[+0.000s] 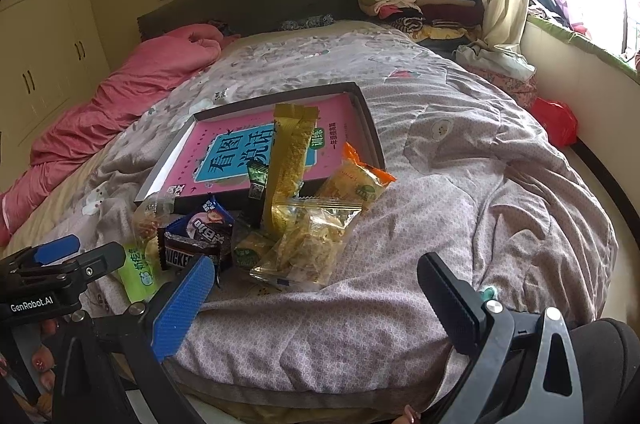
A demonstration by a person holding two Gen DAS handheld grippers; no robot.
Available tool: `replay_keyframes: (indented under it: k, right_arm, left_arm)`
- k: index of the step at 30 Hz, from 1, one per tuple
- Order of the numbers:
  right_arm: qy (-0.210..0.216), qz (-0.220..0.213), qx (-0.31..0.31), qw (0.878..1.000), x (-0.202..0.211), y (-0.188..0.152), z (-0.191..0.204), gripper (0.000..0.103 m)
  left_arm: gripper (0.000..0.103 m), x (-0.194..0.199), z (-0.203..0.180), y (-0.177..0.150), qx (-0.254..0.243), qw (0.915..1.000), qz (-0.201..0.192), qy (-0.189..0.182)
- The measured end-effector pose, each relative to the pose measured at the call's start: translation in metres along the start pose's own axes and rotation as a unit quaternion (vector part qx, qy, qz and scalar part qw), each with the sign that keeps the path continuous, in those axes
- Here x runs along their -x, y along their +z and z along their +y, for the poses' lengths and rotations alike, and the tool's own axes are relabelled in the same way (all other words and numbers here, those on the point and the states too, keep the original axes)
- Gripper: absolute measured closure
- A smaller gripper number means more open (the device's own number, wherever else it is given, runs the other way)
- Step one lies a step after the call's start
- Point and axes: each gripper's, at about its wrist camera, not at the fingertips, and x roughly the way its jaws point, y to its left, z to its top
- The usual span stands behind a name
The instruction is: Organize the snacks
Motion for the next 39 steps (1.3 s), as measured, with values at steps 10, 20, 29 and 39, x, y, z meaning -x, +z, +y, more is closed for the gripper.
replay_keyframes:
  k: [10,20,29,39]
  right_arm:
    - [0.005,0.005,-0.004,1.000,-0.002,-0.001,-0.001,0.001]
    - [0.011,0.015,-0.012,1.000,-0.008,0.000,-0.005,0.001]
    - [0.015,0.017,-0.021,1.000,-0.014,0.001,-0.010,0.001]
    - [0.018,0.018,-0.023,0.999,-0.025,0.004,-0.014,0.001]
  left_arm:
    - [0.001,-0.002,0.003,0.000,0.004,1.0000,0.004,-0.001]
    - [0.001,-0.006,0.008,0.000,0.014,0.9998,0.012,-0.003]
    - [0.001,-0.017,0.020,0.003,0.025,0.9994,0.022,0.003]
    - [0.001,-0.033,0.025,0.015,0.004,0.9998,0.009,0.014]
